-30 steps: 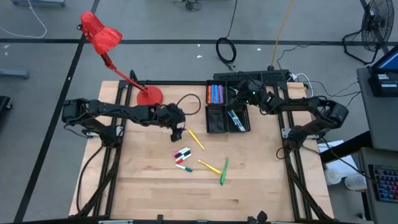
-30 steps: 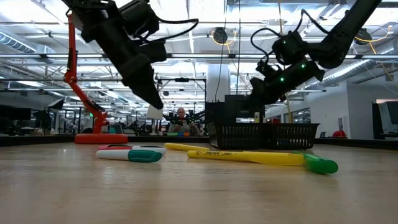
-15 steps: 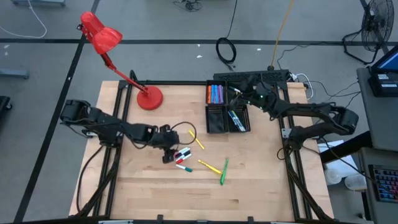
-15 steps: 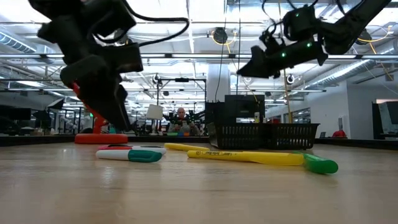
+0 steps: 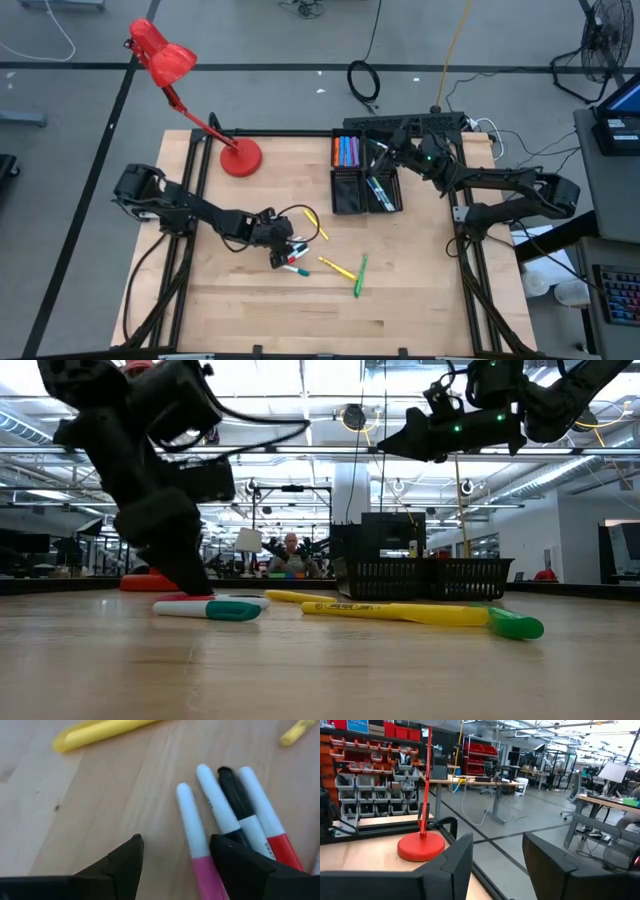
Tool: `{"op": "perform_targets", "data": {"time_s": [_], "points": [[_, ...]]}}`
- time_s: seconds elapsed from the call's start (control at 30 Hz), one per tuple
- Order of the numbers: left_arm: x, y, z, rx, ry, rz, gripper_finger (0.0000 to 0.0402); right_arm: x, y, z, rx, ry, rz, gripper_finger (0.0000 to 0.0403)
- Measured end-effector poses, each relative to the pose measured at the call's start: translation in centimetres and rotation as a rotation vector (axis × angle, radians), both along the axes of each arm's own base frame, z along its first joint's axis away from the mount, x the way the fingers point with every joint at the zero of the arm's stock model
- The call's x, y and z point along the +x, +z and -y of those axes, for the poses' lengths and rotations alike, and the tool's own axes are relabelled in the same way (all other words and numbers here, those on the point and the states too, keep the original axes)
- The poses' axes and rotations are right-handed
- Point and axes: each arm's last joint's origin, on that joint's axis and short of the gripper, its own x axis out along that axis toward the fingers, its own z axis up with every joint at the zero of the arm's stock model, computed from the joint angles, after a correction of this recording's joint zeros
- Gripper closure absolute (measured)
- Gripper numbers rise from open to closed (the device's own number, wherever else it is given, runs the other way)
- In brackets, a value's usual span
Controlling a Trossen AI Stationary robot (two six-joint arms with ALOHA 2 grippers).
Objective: Pick & Place Markers
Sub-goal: Put the pink and white highlighter pen into the top right black bin
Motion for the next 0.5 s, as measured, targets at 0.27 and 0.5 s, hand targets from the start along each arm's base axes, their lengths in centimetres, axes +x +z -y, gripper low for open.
{"op": "perform_targets", "data": {"time_s": [0.27,0.5], "points": [[-0.3,-1.6,-0.1,-0.004,0.087,-0.094,0.0166,0.0,0.1,0.0,-0.006,0.003,0.010,0.0245],[-0.7,-1.6,-0.3,-0.037,0.124,-0.135,0.0241,0.0,-0.3,0.0,0.020,0.003,-0.020,0.0247]]}}
